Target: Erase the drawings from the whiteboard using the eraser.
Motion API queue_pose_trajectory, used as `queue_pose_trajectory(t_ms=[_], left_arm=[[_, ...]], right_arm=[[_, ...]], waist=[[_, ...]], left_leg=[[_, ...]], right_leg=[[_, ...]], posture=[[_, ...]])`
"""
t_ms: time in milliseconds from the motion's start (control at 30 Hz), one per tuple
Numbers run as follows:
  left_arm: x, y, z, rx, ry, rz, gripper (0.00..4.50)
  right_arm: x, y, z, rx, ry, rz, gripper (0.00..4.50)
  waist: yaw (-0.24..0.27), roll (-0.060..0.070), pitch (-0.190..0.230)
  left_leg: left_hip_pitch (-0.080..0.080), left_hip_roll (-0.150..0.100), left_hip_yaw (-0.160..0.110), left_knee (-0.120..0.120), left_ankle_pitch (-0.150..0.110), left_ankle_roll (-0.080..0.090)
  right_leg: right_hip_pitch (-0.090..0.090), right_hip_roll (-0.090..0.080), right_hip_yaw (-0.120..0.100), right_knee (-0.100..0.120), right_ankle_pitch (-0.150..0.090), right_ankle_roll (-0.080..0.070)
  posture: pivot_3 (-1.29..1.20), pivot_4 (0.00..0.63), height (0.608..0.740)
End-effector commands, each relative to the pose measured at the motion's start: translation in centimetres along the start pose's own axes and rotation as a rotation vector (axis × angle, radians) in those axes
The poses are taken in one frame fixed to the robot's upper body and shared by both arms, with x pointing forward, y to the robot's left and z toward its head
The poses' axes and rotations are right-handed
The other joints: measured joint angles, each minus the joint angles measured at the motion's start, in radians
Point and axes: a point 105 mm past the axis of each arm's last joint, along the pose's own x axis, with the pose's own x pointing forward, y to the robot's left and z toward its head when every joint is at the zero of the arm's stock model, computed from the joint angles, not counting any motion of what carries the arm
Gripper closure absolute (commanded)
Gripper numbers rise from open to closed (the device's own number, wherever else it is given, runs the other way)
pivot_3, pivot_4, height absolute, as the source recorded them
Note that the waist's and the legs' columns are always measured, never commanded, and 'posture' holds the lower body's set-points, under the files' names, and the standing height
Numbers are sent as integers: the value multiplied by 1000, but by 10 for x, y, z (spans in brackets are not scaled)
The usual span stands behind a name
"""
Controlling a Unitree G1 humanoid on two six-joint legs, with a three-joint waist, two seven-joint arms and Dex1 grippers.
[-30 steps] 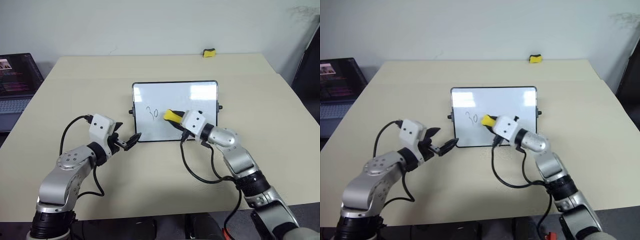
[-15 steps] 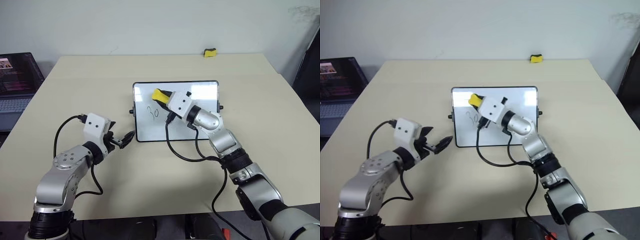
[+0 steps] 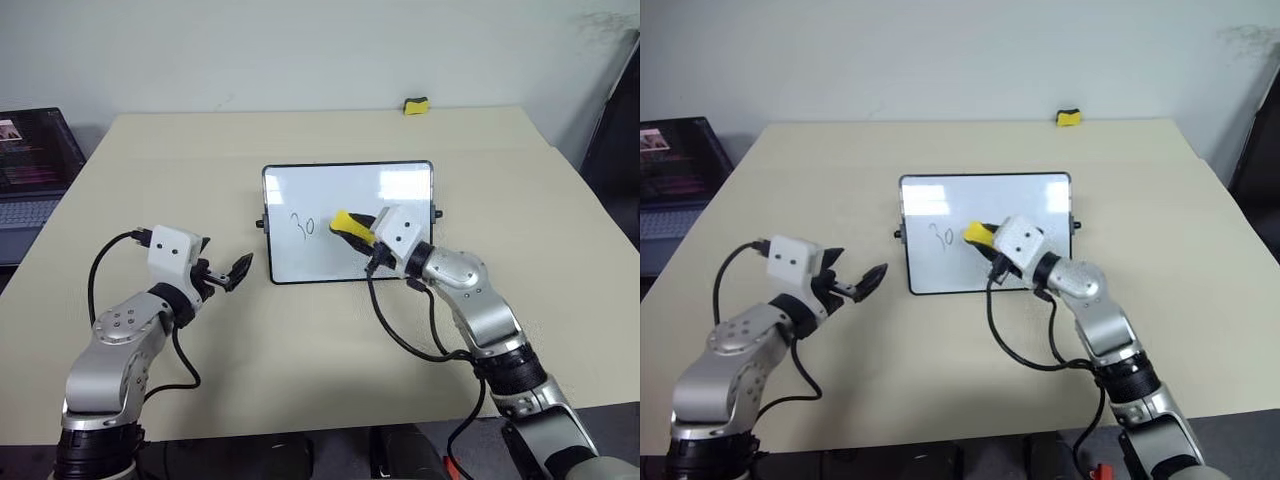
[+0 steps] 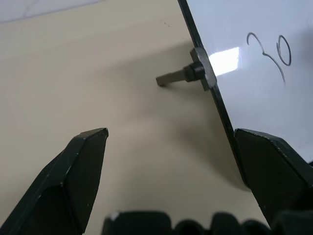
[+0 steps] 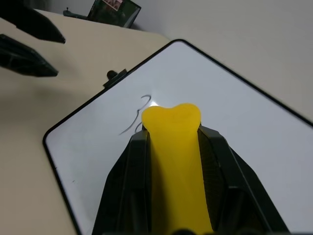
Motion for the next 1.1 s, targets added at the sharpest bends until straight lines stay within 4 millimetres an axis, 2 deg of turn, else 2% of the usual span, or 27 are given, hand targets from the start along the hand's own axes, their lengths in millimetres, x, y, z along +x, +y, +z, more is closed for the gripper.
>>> queue_pose_trajectory(t_ms=[33, 100, 233, 300, 400, 500, 600, 800, 933, 1100], left_arm=[[-2, -2, 6, 15, -22, -22, 0], [-2, -2, 5, 18, -17, -29, 0], [-2, -4, 6, 22, -16, -39, 0], [-1, -4, 7, 25, -18, -44, 0], [-2, -4, 8, 28, -20, -45, 0], [-3, -3, 9, 29, -23, -41, 0], [-3, -3, 9, 28, -25, -41, 0], [-1, -4, 10, 24, -28, -46, 0], [0, -4, 10, 21, -28, -49, 0], [1, -3, 9, 17, -24, -52, 0]], right_arm=[[24, -10, 27, -121, -109, -51, 3515], [42, -14, 29, -166, -122, -66, 3515], [65, -19, 30, -199, -138, -85, 3515], [75, -17, 23, -187, -122, -82, 3515], [82, -3, 1, -145, -58, -30, 3515], [80, 17, -30, -73, 42, 51, 3515], [70, 32, -54, -82, 111, 133, 3515], [45, 60, -84, -83, 204, 291, 3515], [42, 61, -79, -114, 176, 309, 3515], [56, 35, -27, -142, -48, 177, 3515]], waist=[[-2, 0, 0], [-4, 0, 0], [-6, 0, 0], [-7, 0, 0], [-7, 0, 0], [-9, 0, 0], [-12, -1, -1], [-12, -1, -3], [-12, -1, -3], [-12, -1, -2]], left_leg=[[0, 0, 0, 0, 0, 0], [0, 0, 0, 0, 0, 0], [-1, 0, 0, 0, 0, 0], [-1, 0, -1, 0, 0, 0], [-1, 0, 0, -1, 0, 0], [-1, 0, 0, -1, 0, 0], [1, 0, 0, 0, 0, 0], [10, 0, 0, 0, -2, 4], [22, 0, -1, 0, -2, 4], [22, 0, -1, 0, -2, 4]], right_leg=[[0, 0, 0, 0, 0, 0], [0, 0, 0, 0, 0, 0], [0, 0, -1, -1, 0, 0], [-1, 0, -1, -2, 0, 0], [-1, 0, 0, -1, 0, 0], [-1, 0, 0, -1, 0, 0], [0, 0, 0, 0, 0, 0], [8, 0, 0, 1, 1, -1], [22, 1, 0, 0, 0, -1], [22, 1, 0, 0, 0, -1]], posture=[[0, 150, 740], [0, 150, 740], [0, 150, 740], [0, 150, 740], [0, 150, 740], [0, 150, 740], [0, 150, 740], [0, 150, 740], [0, 150, 740], [0, 150, 740]])
